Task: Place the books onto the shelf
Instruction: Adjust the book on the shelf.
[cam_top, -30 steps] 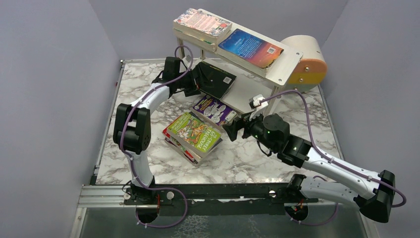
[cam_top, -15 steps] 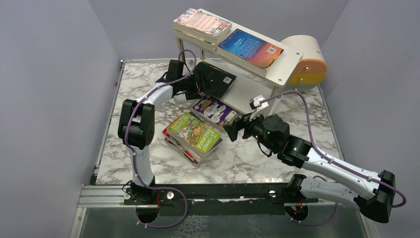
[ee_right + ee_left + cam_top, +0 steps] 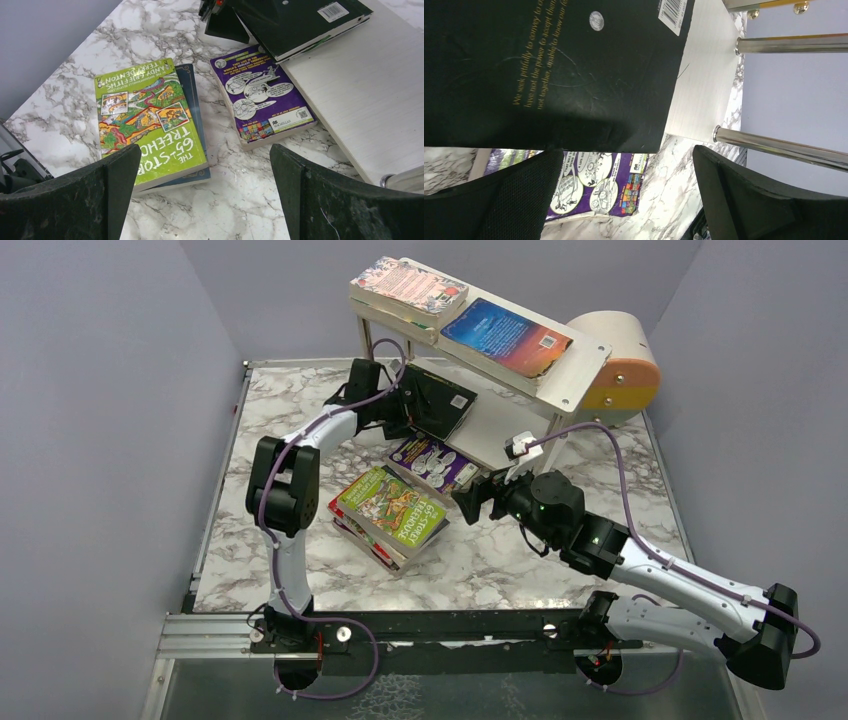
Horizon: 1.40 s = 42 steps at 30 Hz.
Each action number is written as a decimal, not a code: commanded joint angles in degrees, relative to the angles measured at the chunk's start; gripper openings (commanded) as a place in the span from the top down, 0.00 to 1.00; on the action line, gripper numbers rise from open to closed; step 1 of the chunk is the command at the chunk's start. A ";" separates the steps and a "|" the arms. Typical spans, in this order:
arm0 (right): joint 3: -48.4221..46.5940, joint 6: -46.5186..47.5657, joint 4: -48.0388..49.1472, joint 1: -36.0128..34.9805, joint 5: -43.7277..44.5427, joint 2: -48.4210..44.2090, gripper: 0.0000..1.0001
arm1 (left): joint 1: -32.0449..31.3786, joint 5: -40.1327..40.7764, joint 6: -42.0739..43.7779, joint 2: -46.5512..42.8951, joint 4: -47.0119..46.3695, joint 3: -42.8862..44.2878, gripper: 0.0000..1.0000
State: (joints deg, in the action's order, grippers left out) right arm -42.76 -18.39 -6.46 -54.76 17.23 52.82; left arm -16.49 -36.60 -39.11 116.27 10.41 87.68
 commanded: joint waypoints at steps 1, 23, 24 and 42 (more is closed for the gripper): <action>0.35 -0.81 -0.52 -0.33 1.80 -1.00 0.00 | -1.11 0.93 -1.32 1.06 -2.16 1.51 0.01; 0.90 -1.09 -2.03 -0.32 3.37 -2.78 0.00 | -1.13 2.38 -3.35 3.10 -3.60 4.40 0.01; 0.92 -1.06 -2.06 -0.32 3.34 -2.88 0.00 | -1.09 2.46 -3.27 3.19 -3.39 4.73 0.01; 0.81 -1.08 -2.24 -0.32 3.75 -2.95 0.00 | 0.31 3.09 -3.03 3.35 -2.63 5.84 0.01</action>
State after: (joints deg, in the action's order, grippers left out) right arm -42.30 -18.90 -8.16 -54.76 19.29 50.68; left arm -16.82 -34.83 -42.68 119.39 8.67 91.64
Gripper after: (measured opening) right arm 0.999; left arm 0.989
